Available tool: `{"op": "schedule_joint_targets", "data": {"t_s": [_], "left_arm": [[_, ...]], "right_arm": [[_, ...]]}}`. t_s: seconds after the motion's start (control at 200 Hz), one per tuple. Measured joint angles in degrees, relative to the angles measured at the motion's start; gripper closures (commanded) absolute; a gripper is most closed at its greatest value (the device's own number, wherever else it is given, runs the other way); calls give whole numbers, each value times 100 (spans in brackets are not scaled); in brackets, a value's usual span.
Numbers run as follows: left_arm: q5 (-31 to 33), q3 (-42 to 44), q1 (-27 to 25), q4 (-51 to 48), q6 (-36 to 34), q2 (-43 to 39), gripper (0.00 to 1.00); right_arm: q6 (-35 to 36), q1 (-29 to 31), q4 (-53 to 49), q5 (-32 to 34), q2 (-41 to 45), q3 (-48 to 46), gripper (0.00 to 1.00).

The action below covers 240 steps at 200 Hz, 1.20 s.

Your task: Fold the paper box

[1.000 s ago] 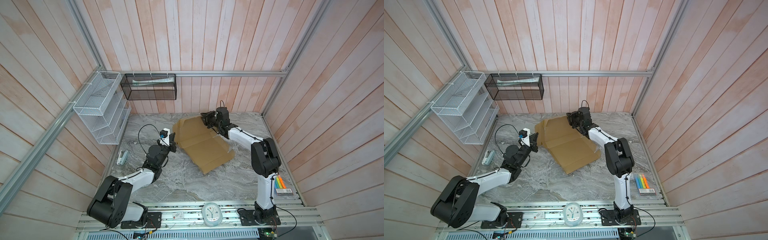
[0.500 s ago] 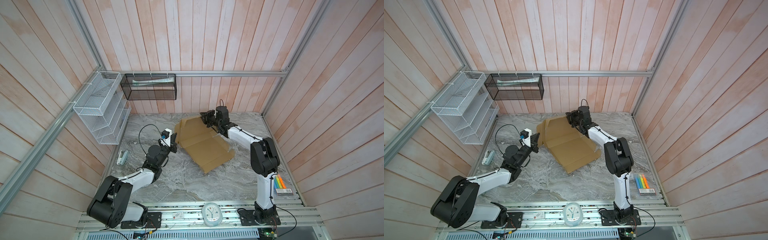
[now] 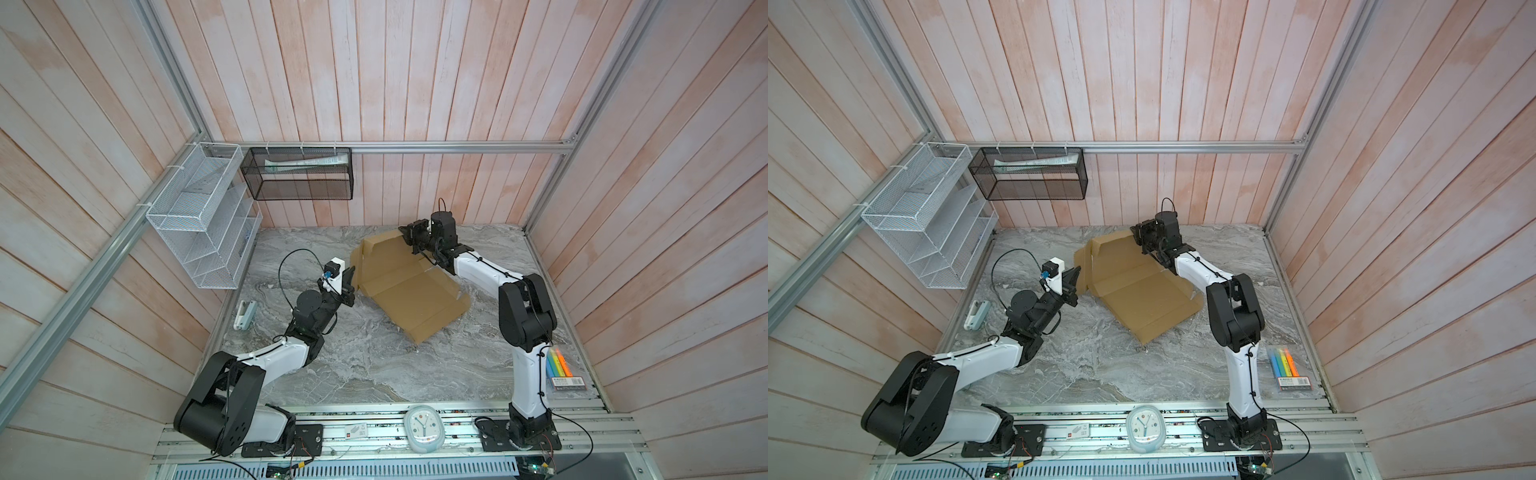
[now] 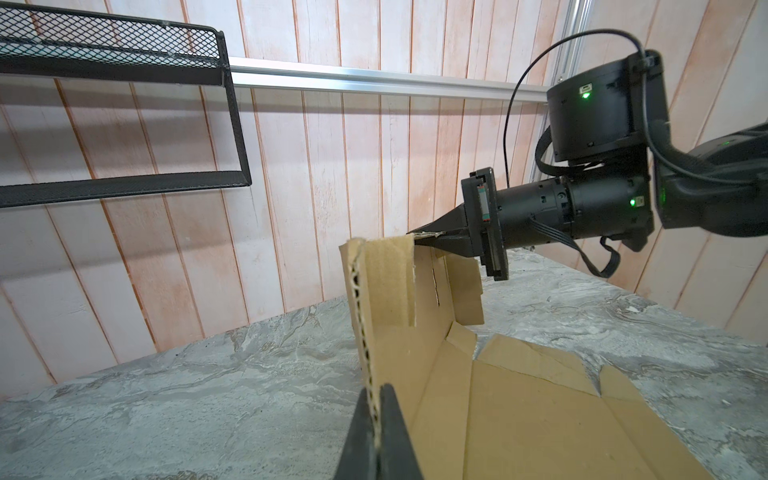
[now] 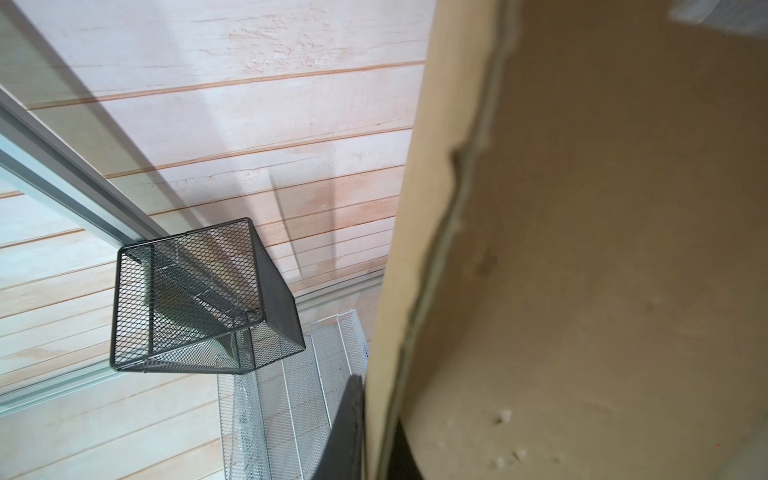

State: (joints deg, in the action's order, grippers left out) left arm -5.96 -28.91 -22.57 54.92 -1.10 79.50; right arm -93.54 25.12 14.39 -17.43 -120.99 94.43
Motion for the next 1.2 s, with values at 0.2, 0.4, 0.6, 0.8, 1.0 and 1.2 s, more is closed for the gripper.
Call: {"op": "schedule_joint_targets", "data": {"t_s": [0.2,0.4,0.6,0.8,1.0,1.2], "left_arm": [[70,0,-2,-15,28,0,87],[291,0,0,-269,136,-2,69],[466,0,0,-636,323,-81,57],[592,-90,7,-1403,595,-584,55],[730,-138,96,-2070,951,-1097,54],[789,-133,280,-2702,1193,-1631,54]], "right_arm": [[-55,2,166,-26,-13,-9,100],[-33,35,437,-118,-13,-166,100],[15,68,599,-203,-13,-299,100],[24,79,850,-264,-13,-479,100],[31,94,1143,-369,-13,-669,100],[28,98,1327,-496,-17,-741,100]]}}
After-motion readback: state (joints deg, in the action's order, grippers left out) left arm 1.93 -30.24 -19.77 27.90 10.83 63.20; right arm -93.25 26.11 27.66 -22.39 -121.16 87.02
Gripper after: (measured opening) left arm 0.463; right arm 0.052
